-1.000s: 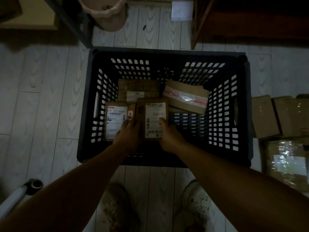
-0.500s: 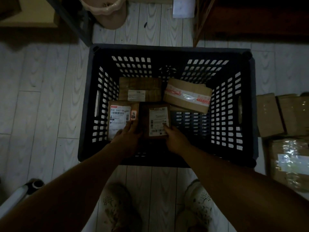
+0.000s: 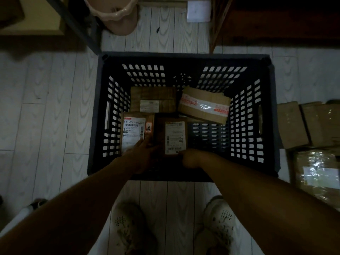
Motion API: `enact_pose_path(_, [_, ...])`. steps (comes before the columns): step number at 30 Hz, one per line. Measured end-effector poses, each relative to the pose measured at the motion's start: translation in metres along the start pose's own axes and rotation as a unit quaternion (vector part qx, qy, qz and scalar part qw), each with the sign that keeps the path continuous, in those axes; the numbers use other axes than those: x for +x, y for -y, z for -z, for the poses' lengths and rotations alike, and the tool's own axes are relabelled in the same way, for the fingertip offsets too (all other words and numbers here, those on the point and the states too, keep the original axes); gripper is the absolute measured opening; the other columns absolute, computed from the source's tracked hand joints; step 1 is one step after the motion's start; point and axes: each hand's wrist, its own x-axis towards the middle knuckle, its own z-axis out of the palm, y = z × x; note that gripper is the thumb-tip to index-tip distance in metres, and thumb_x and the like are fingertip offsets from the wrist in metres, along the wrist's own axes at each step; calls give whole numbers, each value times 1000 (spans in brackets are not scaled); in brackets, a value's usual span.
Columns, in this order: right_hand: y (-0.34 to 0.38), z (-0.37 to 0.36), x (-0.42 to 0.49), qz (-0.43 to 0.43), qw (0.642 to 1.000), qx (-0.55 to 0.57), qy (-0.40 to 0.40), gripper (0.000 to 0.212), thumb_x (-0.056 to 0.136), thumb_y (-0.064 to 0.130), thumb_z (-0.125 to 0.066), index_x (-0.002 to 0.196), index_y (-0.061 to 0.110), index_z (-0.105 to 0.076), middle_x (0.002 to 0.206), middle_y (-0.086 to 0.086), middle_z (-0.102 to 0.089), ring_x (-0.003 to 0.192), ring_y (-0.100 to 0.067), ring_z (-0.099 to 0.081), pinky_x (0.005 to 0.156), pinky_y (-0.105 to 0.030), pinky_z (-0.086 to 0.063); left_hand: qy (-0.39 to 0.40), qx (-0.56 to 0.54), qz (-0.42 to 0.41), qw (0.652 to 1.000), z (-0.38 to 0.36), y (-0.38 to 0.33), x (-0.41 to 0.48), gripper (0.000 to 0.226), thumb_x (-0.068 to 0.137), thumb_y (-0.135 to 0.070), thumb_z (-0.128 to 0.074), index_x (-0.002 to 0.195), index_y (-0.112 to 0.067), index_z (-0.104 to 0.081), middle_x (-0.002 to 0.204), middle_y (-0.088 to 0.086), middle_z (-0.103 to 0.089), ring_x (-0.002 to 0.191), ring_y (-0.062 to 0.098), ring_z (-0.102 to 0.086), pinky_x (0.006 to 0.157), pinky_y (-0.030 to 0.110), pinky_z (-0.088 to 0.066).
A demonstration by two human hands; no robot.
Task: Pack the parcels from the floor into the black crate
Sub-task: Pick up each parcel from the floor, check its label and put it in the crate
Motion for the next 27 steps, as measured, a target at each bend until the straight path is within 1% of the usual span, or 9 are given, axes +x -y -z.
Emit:
enact_pose_path(1, [0,0,6,13,1000,21,-6,54,99,11,-43,149,9,-24,153,-14,-29,135,-29,-36,114,-32,-29,-12,-1,12,1000,2,-4,-1,65,92,-35,-50,147,-37,-17,159,5,5,145,33,-5,113,57,-23])
enact_pose_path(4, [1,4,17,11,989,81,-121,62,97,11,-47,150,8,-15,146,-17,-37,130,-32,-43,105,-31,-36,-86,-7,27,996,7,-14,3,63,90,-38,-54,145,-33,-24,154,8,-18,139,31,-23,108,53,-30])
enact_pose_path(6, [-3,1,26,-4,986,107,-124,61,96,14,-50,149,10,-20,142,-13,-42,126,-30,-47,96,-27,-40,-86,-25,43,995,3,-12,11,74,87,-42,-57,148,-32,-15,156,8,-6,143,32,-11,110,56,-27])
enact_pose_path(8, [-5,-2,29,-33,989,83,-116,49,94,14,-54,140,6,-37,140,-16,-45,124,-29,-49,97,-29,-42,-55,-19,54,997,-4,-5,17,81,88,-45,-56,150,-33,-4,158,6,13,145,32,7,113,60,-19])
enact_pose_path(10, [-7,-2,30,-49,989,57,-123,44,94,11,-55,135,3,-42,137,-17,-47,122,-30,-50,97,-31,-42,-50,-16,61,997,-8,0,18,84,89,-45,-53,149,-36,4,156,4,22,144,32,15,113,61,-12])
enact_pose_path(15, [-8,-4,36,-30,989,51,-137,37,101,14,-41,137,6,-40,140,-16,-45,122,-27,-48,81,-21,-36,-64,-66,92,991,-4,8,25,82,94,-36,-48,145,-39,16,156,-2,26,142,36,22,110,65,-12])
enact_pose_path(20, [-6,-5,30,-51,988,23,-143,52,93,9,-53,141,5,-33,141,-18,-41,125,-29,-45,101,-32,-39,-32,-77,71,994,4,17,19,85,93,-39,-50,146,-36,16,156,0,24,142,34,20,112,62,-10])
enact_pose_path(24, [-3,11,-26,-9,988,5,-156,43,96,21,-52,135,7,-40,135,-16,-47,117,-27,-51,95,-33,-44,-21,-43,73,996,30,11,-22,86,93,-39,-51,148,-27,13,157,8,17,144,35,14,117,51,-1])
enact_pose_path(27, [1,32,-97,30,986,-18,-163,40,95,31,-52,127,8,-48,127,-14,-53,110,-26,-54,85,-30,-46,-43,-122,99,987,58,0,-74,87,90,-45,-53,150,-26,7,158,9,10,145,34,9,118,52,-6])
